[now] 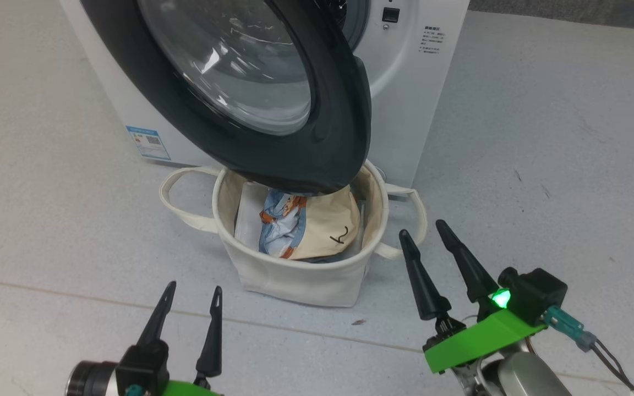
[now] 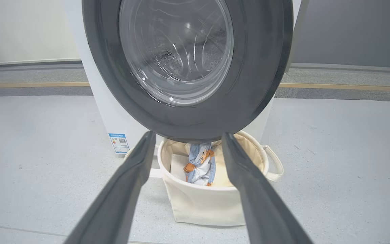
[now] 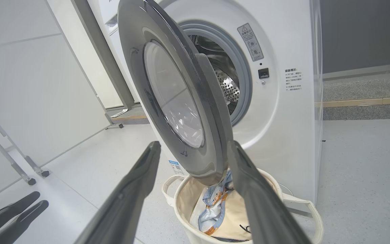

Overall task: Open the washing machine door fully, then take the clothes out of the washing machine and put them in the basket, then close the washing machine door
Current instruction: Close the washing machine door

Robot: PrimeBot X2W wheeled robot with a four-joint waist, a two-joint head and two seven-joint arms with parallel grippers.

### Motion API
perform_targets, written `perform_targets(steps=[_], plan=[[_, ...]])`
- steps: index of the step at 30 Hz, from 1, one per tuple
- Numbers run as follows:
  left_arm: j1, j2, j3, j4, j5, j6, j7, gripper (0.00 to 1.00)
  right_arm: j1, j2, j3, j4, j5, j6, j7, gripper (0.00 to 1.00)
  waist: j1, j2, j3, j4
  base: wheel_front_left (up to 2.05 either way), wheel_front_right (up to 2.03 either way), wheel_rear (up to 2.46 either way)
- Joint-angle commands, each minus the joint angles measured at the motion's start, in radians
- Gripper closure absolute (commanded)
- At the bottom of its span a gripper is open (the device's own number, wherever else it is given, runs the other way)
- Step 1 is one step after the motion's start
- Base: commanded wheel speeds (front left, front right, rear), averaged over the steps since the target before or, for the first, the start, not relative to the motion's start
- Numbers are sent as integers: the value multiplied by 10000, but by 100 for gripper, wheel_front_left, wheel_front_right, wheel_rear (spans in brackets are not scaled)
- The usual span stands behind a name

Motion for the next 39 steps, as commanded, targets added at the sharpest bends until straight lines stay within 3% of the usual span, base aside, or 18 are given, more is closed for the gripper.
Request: perform_targets(steps=[1,9,10,11,16,26,39], plan=[[-302,33,388,-234,158,-46,-121,0,-103,112,195,-328,44,10,-122,0,0,0,14,-3,0,0,0],[-460,-44,345,-135,409,-121,-121,0,-218,112,220,-448,-232,10,-122,0,0,0,208,41,0,0,0],[-492,-54,349,-135,428,-125,-121,0,-273,112,241,-418,-260,10,-122,92,0,0,273,41,0,0,0],[-527,-67,351,-135,445,-130,-121,0,-369,112,302,-374,-383,10,-122,100,0,0,343,42,0,0,0],[-782,-156,274,-72,568,-187,-122,0,-1077,100,732,-265,-1109,10,-122,100,0,0,712,141,0,0,0],[-1482,-441,-25,54,862,-254,-122,0,-2601,-198,1300,-335,-1126,10,-122,100,0,0,1734,608,0,0,0],[-2582,-837,-183,108,1155,-204,-122,0,-4883,-697,796,477,-513,10,-122,100,0,0,3136,1193,0,0,0]])
